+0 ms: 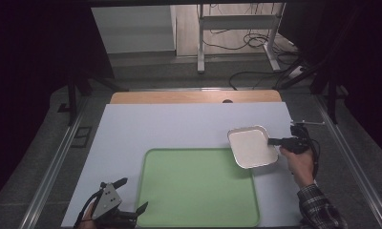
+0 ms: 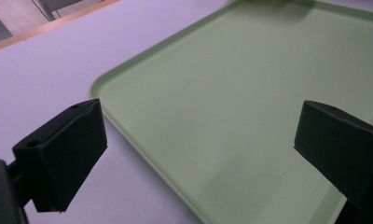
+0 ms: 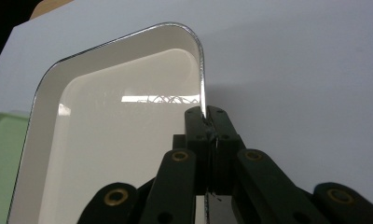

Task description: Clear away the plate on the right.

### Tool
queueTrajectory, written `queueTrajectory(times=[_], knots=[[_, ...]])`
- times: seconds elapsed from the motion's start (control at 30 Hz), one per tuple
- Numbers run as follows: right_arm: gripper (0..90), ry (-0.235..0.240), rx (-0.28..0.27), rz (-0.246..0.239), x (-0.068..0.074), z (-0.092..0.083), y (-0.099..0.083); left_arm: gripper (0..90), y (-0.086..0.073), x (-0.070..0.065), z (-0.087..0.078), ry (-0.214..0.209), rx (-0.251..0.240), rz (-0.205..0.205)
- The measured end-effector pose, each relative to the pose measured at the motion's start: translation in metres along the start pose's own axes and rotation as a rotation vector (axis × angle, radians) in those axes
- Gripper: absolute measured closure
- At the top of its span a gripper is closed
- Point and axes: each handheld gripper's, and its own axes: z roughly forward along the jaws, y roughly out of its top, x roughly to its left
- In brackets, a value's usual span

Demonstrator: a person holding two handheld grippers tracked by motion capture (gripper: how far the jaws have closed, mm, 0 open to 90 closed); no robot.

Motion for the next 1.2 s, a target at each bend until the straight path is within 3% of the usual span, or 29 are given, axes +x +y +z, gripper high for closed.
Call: queueTrajectory(times=[0.43,0.8,1.2], knots=[[88.8,0.096,0.061,-0.081,0.046,0.022,-0.011,2.2,0.000,0.000,0.000,0.000,0.000,0.001],[88.8,0.189,0.117,-0.094,0.076,0.042,-0.022,2.2,0.000,0.000,0.000,0.000,0.001,0.000],[88.3,0.209,0.179,-0.147,0.108,0.063,-0.033,2.2,0.000,0.000,0.000,0.000,0.001,0.000]])
